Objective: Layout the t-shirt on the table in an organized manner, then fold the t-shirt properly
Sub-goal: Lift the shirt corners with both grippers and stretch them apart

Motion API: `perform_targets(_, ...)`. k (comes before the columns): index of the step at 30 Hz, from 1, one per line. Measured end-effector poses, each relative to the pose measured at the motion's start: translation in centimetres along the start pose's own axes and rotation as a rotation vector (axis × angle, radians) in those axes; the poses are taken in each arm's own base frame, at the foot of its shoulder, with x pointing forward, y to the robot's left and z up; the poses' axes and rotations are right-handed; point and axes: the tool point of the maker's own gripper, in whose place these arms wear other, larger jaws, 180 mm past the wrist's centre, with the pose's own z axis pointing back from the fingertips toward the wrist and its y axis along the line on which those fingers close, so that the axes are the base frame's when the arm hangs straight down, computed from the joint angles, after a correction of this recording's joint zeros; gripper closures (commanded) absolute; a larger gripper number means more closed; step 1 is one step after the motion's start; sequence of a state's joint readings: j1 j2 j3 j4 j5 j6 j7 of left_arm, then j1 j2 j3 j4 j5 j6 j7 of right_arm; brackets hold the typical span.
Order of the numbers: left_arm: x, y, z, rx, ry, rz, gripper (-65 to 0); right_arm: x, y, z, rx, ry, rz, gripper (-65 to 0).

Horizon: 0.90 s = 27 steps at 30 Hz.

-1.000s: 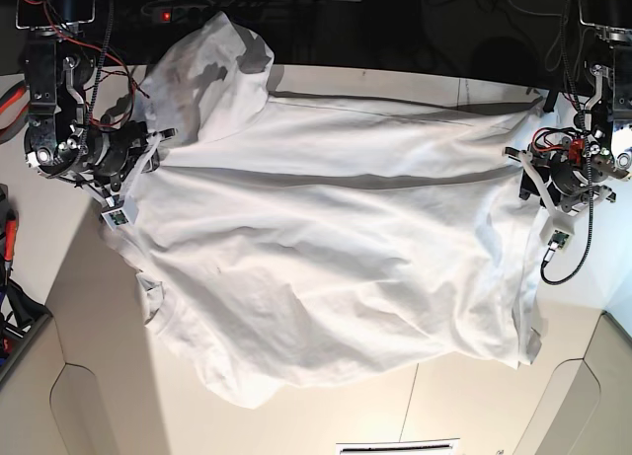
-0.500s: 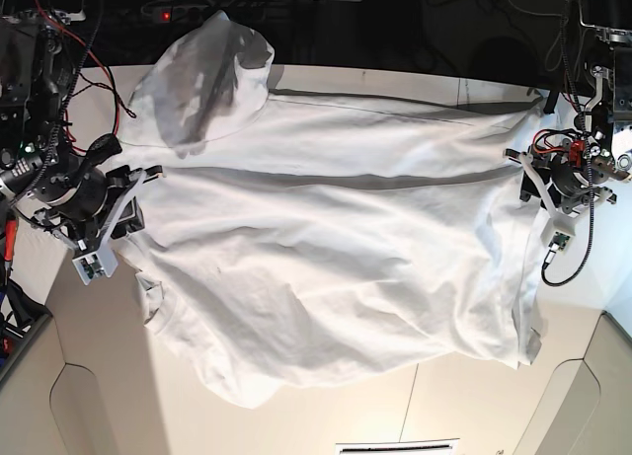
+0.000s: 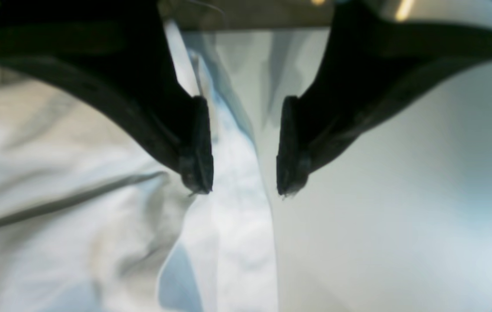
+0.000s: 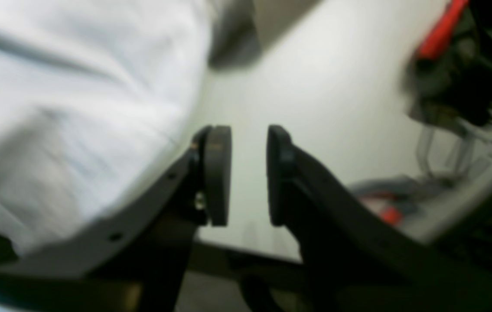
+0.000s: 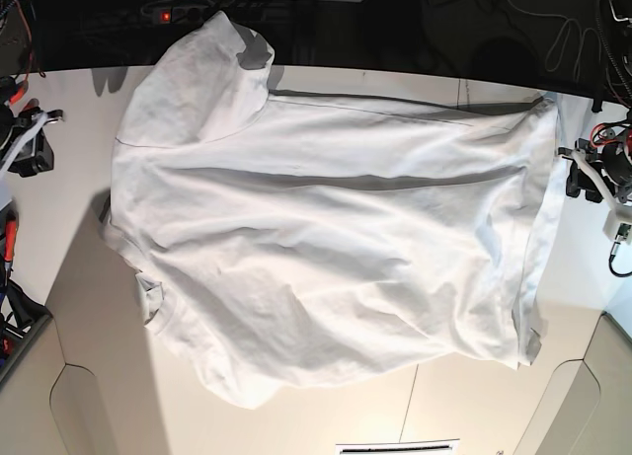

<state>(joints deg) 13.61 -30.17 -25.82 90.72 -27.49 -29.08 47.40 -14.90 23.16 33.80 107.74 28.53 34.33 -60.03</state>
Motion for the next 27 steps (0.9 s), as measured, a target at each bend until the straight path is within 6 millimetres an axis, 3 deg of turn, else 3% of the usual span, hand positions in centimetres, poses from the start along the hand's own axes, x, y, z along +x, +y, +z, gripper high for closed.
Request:
perform_targets(4,1.3,-0.7,1.4,-0.127,-0.068,0.079,-27.9,-1.8,-0.7,0.6,-0.009,0.061,0.030,-15.0)
perform_targets(6,1.7,-0.6,2.3,-0.169,-0.093,0.110,-27.9,-2.3,-0.3,0.4,0.006,0.055,-0.065,-15.0)
perform_targets(9,1.7,0.3,3.7,-0.187,-0.130,0.170,-27.9,-4.9,1.2,-1.4,0.062,0.088,-0.215,-16.0)
perform_targets(12,0.7,1.4,4.9,-0.174,-0.135,0.209,-27.9,-8.6,3.7,-4.0,0.152,0.152,-0.384,-23.8)
perform_targets(14,0.2,2.0,5.4,-0.159,-0.137,0.224,-27.9,-9.5,5.1,-5.2,0.234,0.151,-0.477,-24.9)
perform_targets(21,-0.5,2.2,5.7,-0.153,-0.123,0.233,-27.9,-7.4,5.9,-7.4,0.349,0.072,-0.644,-24.9)
perform_targets(27,-0.3,2.1,5.7,-0.159,-0.130,0.238,-27.9,-5.6,8.5,-8.4,0.421,0.035,-0.693,-24.8)
